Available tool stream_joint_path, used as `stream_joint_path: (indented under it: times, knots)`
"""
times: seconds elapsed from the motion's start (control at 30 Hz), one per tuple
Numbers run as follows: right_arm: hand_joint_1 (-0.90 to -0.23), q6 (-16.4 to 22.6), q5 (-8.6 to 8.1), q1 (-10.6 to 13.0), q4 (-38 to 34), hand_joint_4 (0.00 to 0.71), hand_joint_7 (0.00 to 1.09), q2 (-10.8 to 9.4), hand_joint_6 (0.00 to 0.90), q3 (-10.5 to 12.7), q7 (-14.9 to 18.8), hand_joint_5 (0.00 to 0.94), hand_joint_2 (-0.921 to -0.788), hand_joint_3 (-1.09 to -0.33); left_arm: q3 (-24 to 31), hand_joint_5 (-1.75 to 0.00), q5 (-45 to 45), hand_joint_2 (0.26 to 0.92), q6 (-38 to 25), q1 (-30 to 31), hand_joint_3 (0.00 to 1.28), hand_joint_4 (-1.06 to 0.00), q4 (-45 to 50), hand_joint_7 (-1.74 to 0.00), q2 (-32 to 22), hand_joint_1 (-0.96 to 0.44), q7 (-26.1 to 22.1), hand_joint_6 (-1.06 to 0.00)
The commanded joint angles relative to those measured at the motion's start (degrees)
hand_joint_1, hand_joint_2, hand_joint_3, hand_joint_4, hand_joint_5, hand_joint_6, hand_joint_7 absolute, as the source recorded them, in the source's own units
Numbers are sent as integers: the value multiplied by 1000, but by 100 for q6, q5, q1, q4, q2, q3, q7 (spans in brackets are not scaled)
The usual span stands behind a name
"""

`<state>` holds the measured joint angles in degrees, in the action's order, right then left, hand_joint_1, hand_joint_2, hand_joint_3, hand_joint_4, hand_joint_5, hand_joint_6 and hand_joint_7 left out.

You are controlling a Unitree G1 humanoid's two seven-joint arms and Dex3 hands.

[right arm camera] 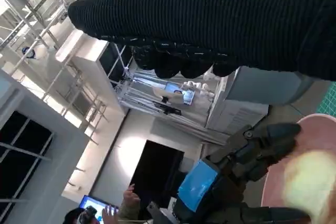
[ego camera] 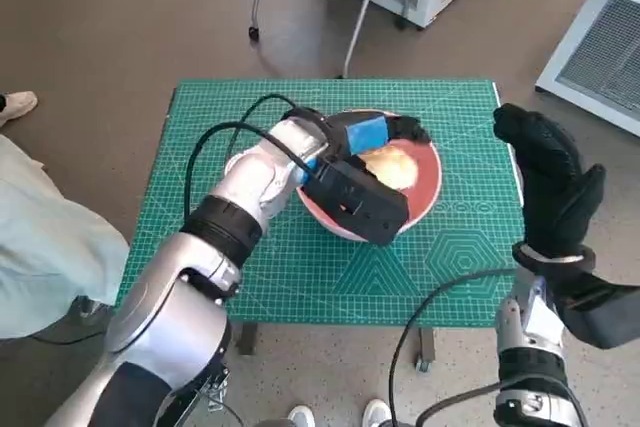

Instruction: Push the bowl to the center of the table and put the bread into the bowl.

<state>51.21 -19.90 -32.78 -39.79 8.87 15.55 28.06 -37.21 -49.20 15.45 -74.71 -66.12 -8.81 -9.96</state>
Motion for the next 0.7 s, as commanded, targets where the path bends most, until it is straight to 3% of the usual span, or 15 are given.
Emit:
stream_joint_path:
  times: [0.03, 0.33, 0.57, 0.7]
  knots:
    - [-671, -151, 31, 136, 62, 456, 546, -24, 227, -38, -78, 2, -921, -744, 134, -34, 190, 921, 67, 195, 50, -136, 204, -186, -141, -297, 196, -259]
    - [-682, -333, 3, 74, 235, 456, 559, -71, 235, -95, -134, 1, -921, -726, 1450, -62, 1809, 921, 150, 723, 109, -330, 969, -226, -241, -253, -276, -447]
    - [-705, -489, 14, -60, 464, 455, 591, -52, 221, -141, -196, 0, -921, -726, 2113, -103, 2472, 921, 638, 1481, 151, -566, 1989, -325, -452, -229, 209, -567]
    - [-697, -521, 116, -201, 514, 452, 645, -15, 181, -164, -287, 0, -921, -741, 2489, -94, 2787, 921, 968, 1955, 156, -584, 2443, -348, -523, -243, 536, -573]
